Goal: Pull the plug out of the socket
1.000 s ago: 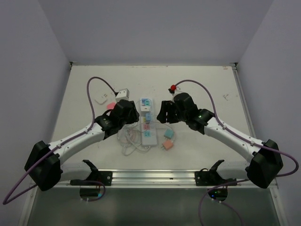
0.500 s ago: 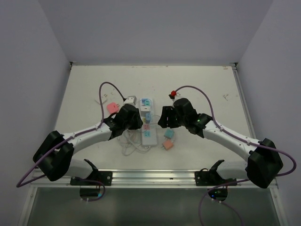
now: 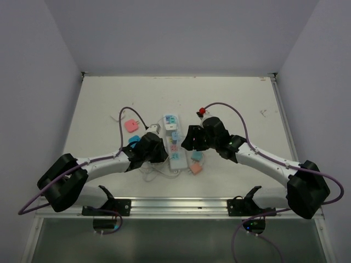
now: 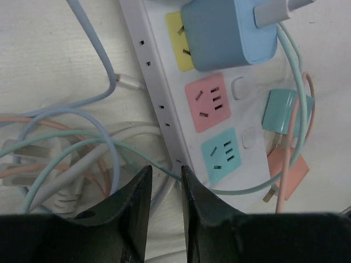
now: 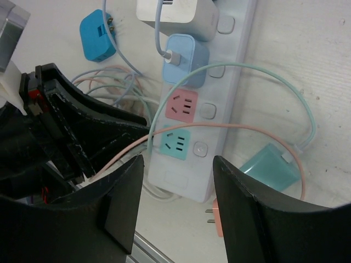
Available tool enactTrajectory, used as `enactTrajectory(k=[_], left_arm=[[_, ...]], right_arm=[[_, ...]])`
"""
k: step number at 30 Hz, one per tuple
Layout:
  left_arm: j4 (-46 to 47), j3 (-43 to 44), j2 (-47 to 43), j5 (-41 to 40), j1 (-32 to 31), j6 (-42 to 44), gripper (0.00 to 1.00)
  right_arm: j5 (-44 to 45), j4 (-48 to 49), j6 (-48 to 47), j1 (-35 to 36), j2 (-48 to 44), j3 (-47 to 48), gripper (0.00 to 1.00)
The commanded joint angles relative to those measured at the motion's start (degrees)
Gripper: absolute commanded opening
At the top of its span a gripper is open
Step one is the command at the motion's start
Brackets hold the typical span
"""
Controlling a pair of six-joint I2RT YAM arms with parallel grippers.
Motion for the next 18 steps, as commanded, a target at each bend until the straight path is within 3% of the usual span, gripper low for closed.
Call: enactTrajectory(k=[1, 6, 13, 18], left_arm=[[4.18, -0.83, -1.4, 1.19, -1.78, -2.69, 0.32], [3.91, -1.18, -2.63, 0.84, -3.89, -4.36, 0.33], [4.7, -1.35, -3.25, 1.72, -3.98, -5.06, 0.36], [5.41, -2.67, -3.07, 2.51, -4.68, -6.3, 0.37]], right_arm=[[-1.33, 4.47, 1.43, 0.52, 0.4, -0.52, 0.58], [-1.42, 4.82, 2.22, 0.6, 1.28, -1.31, 0.61], [-0.19, 4.3, 2.58, 3.23, 3.12, -2.71, 0.75], [2.8, 3.24, 1.96, 6.05, 3.74, -3.59, 0.78]])
